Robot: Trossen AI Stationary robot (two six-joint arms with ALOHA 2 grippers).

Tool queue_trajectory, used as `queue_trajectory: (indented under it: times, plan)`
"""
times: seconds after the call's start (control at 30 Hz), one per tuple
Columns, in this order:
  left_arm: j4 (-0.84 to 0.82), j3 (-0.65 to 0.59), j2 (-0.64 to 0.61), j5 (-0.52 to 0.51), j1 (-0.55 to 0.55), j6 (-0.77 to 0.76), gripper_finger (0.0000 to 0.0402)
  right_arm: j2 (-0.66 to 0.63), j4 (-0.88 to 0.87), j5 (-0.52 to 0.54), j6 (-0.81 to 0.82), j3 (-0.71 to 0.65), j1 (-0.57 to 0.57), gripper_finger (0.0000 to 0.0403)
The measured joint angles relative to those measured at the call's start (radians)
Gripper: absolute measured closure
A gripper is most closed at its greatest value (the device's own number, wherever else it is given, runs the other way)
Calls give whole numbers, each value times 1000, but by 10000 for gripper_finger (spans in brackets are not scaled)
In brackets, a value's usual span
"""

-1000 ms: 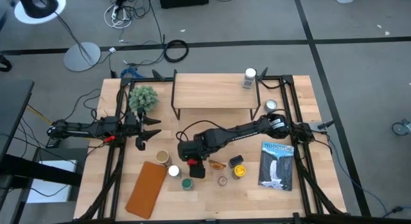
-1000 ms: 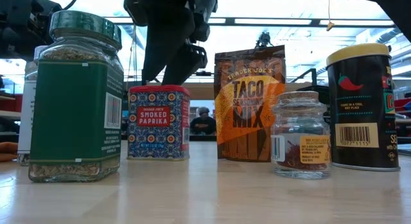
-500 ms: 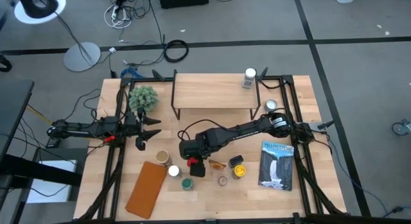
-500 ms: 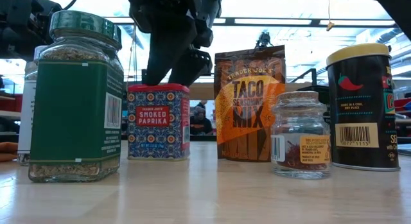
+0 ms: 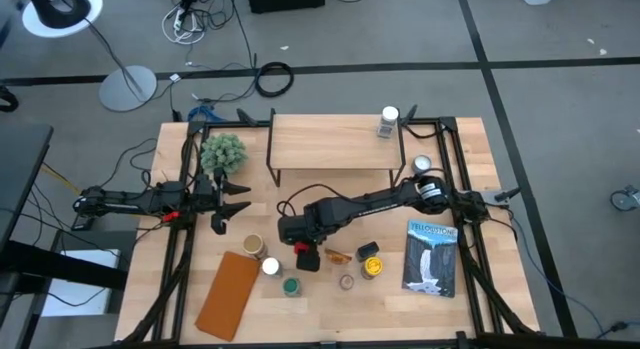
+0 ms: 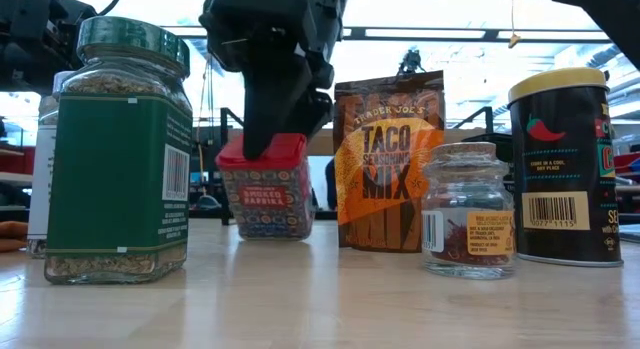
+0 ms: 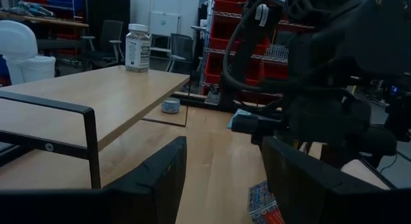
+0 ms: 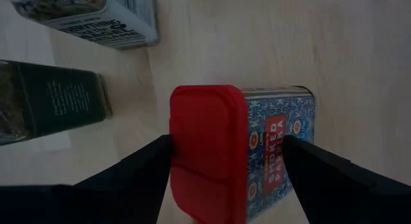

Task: Shelf spices
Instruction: Put the red seasoning can on the shelf

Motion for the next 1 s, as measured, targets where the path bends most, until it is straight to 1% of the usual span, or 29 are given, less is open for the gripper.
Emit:
queue_trajectory:
  times: [0.2,0.3,0.53,0.73,1.0]
  plan:
    - [0,0,0,0,0,0,193,0,-87,14,0,74,-25,112]
    - [0,0,0,0,0,0,193,-2,-93,23,-2,99,-35,112]
    - [0,0,0,0,0,0,193,-4,-93,26,-22,109,-42,112]
    - [0,0,0,0,0,0,193,-4,-108,83,-49,109,-42,112]
    - [0,0,0,0,0,0,193,-4,-105,91,-52,109,-35,112]
